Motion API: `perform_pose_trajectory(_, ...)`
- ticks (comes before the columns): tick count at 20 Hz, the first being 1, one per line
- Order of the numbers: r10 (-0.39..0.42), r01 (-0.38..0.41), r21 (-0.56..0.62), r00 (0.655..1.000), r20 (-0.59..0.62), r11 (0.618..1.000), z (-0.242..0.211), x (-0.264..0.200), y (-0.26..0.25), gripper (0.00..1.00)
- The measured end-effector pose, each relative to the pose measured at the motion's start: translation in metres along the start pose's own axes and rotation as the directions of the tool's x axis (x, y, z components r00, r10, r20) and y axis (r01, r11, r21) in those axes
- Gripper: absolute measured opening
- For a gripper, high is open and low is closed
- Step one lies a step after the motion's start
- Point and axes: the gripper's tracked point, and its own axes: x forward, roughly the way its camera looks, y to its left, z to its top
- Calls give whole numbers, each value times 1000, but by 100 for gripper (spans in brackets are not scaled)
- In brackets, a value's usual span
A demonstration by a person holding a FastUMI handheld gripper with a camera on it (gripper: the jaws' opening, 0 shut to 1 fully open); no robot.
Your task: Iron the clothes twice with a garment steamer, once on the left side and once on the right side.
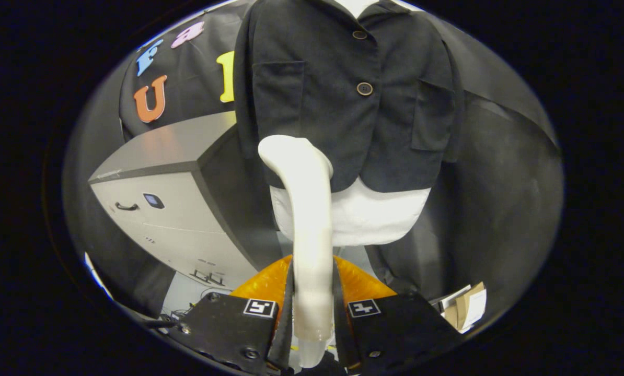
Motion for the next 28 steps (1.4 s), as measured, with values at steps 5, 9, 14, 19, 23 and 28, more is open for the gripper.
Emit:
perform_pose_trajectory(5, 5, -10, 63, 997, 76, 998, 23, -40, -23, 37)
perform_pose_trajectory(9, -19, 1, 107, 986, 166, 994, 55, -85, -56, 37)
perform_pose_trajectory(14, -58, 8, 178, 960, 275, 984, 102, -137, -101, 37)
perform_pose_trajectory(19, -96, 3, 239, 921, 378, 971, 167, -170, -139, 37)
perform_pose_trajectory(23, -122, -6, 264, 876, 467, 964, 228, -195, -160, 37)
perform_pose_trajectory(28, -140, -26, 285, 826, 546, 958, 300, -211, -172, 37)
